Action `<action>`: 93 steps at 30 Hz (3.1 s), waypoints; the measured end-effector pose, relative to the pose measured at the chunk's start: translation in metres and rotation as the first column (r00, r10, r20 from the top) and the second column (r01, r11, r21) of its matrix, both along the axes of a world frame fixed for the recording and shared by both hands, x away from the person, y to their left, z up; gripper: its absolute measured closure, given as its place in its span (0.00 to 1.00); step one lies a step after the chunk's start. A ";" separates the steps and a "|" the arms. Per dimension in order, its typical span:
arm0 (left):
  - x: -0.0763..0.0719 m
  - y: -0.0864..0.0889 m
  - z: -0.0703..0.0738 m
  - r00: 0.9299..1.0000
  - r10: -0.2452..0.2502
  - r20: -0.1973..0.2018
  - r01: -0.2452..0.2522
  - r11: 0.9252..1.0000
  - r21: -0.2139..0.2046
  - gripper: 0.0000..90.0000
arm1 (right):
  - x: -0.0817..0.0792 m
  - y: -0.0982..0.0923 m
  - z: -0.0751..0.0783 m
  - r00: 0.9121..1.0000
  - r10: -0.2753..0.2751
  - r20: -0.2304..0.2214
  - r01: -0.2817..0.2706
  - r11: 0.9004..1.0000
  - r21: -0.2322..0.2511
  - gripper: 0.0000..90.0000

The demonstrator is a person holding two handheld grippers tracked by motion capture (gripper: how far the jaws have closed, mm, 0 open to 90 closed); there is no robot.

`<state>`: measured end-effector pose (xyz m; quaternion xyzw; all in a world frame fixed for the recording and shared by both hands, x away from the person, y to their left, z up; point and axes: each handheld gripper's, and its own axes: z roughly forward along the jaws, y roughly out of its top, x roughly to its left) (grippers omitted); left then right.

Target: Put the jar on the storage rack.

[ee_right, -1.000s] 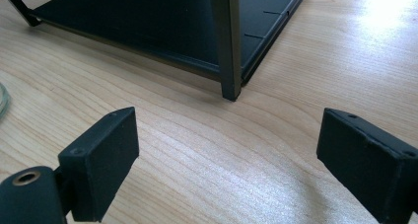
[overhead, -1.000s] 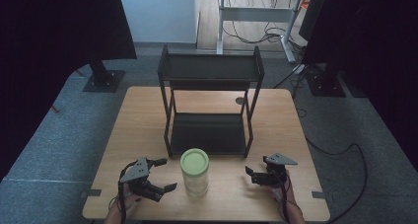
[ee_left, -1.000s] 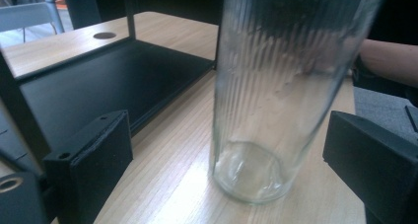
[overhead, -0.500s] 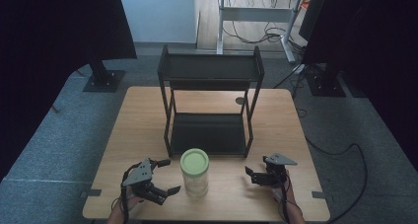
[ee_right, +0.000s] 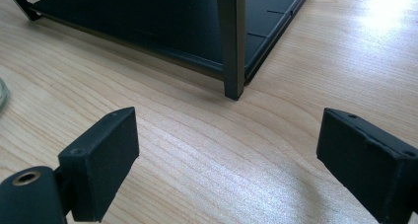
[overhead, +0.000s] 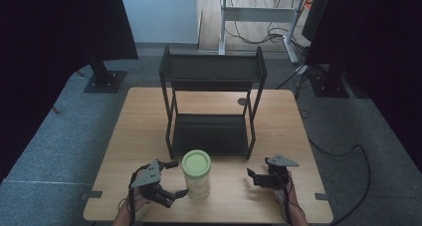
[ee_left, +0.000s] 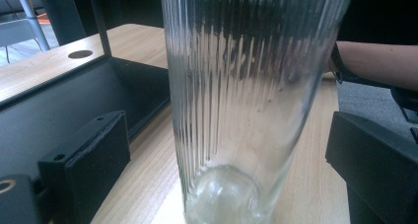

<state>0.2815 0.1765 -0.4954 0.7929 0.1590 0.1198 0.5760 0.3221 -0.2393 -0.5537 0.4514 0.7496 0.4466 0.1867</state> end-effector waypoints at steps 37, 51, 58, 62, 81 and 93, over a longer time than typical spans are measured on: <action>0.017 -0.054 -0.002 0.999 -0.038 0.014 0.038 0.999 -0.007 0.11 | -0.002 0.000 0.000 1.000 -0.012 -0.004 0.012 1.000 -0.010 0.10; 0.015 -0.054 -0.004 0.999 -0.020 0.027 0.021 0.999 -0.035 0.12 | -0.002 0.000 0.000 1.000 -0.009 -0.004 0.009 1.000 -0.016 0.10; 0.015 -0.056 -0.004 1.000 -0.016 0.018 0.017 0.999 -0.042 0.12 | -0.002 0.000 0.000 1.000 -0.008 -0.004 0.008 1.000 -0.016 0.10; 0.017 -0.055 -0.003 1.000 -0.019 0.006 0.019 0.998 -0.068 0.12 | -0.002 0.000 0.000 1.000 -0.007 -0.003 0.007 1.000 -0.017 0.10; 0.016 -0.059 0.012 0.999 -0.019 0.031 0.021 0.998 -0.065 0.12 | -0.002 0.002 0.000 1.000 -0.002 -0.005 0.002 1.000 -0.031 0.10; 0.019 -0.062 0.013 0.999 -0.012 0.030 0.013 0.999 -0.051 0.12 | -0.003 0.004 0.000 1.000 0.002 -0.003 -0.002 0.999 -0.052 0.10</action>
